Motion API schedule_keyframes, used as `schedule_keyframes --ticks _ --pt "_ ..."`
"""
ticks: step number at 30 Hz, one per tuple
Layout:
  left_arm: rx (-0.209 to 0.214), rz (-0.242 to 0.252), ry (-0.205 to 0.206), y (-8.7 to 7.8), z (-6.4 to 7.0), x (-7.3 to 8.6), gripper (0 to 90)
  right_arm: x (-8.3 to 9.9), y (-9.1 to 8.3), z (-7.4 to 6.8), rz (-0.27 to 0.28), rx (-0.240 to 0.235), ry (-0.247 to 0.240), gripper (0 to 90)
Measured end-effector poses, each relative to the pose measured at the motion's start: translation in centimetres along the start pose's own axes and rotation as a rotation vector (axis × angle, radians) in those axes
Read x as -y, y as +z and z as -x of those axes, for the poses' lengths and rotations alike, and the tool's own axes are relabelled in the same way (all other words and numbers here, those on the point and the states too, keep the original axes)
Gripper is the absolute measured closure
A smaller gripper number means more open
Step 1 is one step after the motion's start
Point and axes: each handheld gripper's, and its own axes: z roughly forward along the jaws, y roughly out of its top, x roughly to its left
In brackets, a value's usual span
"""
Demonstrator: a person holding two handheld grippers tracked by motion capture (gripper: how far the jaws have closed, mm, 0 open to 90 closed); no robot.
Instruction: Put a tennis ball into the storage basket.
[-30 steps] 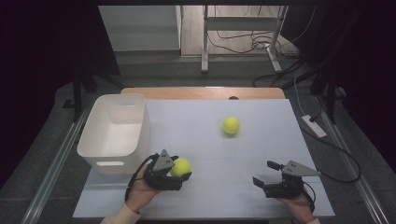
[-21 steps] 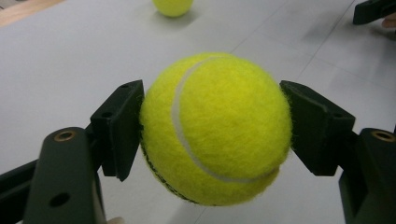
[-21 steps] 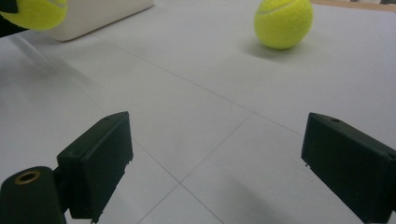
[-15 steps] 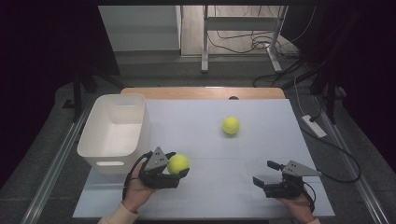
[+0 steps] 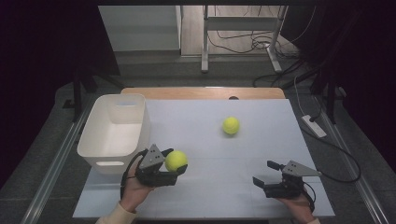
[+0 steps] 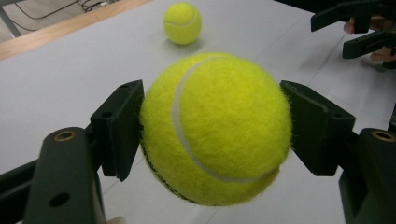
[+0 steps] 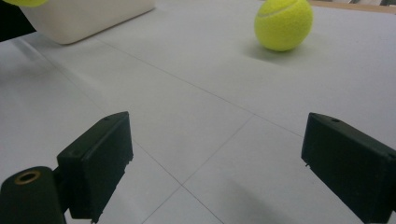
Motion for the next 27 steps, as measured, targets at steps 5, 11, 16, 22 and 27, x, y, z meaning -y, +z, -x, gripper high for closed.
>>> schedule_keyframes --ticks 5,11,16,22,27 --pt "-0.006 0.017 0.005 -0.4 -0.1 -0.5 27.1 0.0 -0.1 0.1 0.008 -0.002 0.008 8.8" --pt "-0.002 0.038 -0.004 -0.8 -0.4 -1.1 27.1 0.0 0.0 0.0 0.008 -0.001 0.008 8.8" --pt "-0.013 0.059 -0.002 -1.2 -0.5 -1.6 27.1 0.0 -0.1 0.0 0.011 -0.001 0.009 8.8" --pt "-0.022 0.058 -0.003 -1.1 -0.8 -1.8 27.1 0.0 -0.1 0.0 0.008 -0.001 0.009 8.8" --pt "-0.031 0.067 -0.008 -1.1 -1.0 -2.0 27.1 0.0 -0.1 0.1 0.007 -0.001 0.008 8.8"
